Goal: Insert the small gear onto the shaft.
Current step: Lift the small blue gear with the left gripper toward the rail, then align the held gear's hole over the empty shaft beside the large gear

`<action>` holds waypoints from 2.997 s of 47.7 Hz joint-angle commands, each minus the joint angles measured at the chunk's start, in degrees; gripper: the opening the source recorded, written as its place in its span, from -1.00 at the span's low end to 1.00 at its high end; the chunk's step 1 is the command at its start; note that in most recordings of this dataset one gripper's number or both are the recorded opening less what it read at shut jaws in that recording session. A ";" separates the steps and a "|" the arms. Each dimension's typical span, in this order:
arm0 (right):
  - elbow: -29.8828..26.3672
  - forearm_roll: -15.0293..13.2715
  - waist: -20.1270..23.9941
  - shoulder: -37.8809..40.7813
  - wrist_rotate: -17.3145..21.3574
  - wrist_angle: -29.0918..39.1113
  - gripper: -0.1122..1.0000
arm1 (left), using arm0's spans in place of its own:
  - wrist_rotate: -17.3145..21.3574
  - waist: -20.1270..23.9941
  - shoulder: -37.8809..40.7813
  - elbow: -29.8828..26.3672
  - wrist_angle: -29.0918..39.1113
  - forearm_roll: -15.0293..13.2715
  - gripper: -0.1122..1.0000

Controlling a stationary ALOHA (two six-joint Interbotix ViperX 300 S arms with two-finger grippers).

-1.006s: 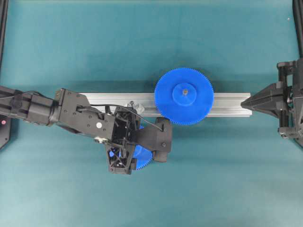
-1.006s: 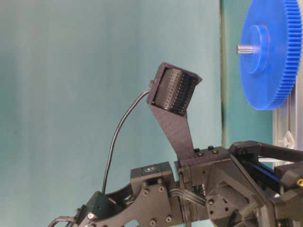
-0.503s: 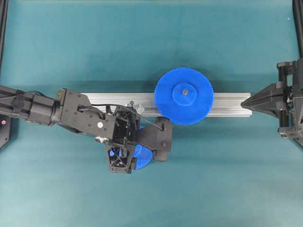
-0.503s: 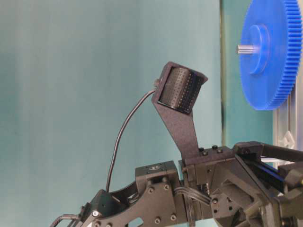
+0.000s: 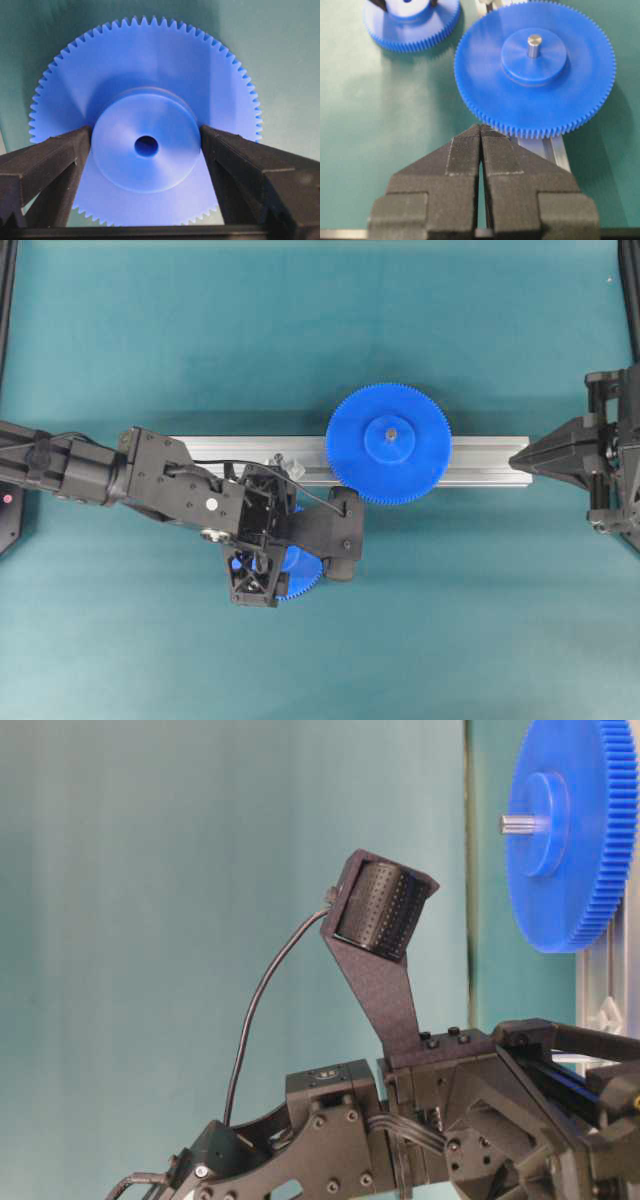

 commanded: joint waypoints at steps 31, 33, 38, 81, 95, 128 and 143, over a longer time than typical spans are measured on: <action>-0.53 0.09 -0.09 0.00 0.62 -0.53 -0.75 | 0.35 -0.18 -2.29 -3.60 5.27 0.18 0.45; -0.53 0.09 -0.09 0.00 0.62 -0.53 -0.75 | 0.44 -0.18 -2.55 -4.48 6.50 0.18 0.45; -0.53 0.09 -0.09 0.00 0.62 -0.53 -0.75 | 1.49 -0.18 -2.99 -6.68 10.72 0.18 0.45; -0.35 0.09 -0.09 0.00 2.02 -0.70 -0.75 | 4.31 5.54 -13.18 -12.74 23.55 0.35 0.45; -0.35 0.09 -0.09 0.00 2.02 -0.70 -0.75 | 6.24 5.89 -12.74 -12.74 23.55 0.35 0.45; -0.35 0.09 -0.09 0.00 2.02 -0.79 -0.75 | 10.28 10.55 -10.55 -12.66 22.06 0.35 0.45; -0.35 0.09 -0.09 0.00 2.02 -0.79 -0.75 | 10.63 12.04 -9.67 -12.48 21.18 0.35 0.45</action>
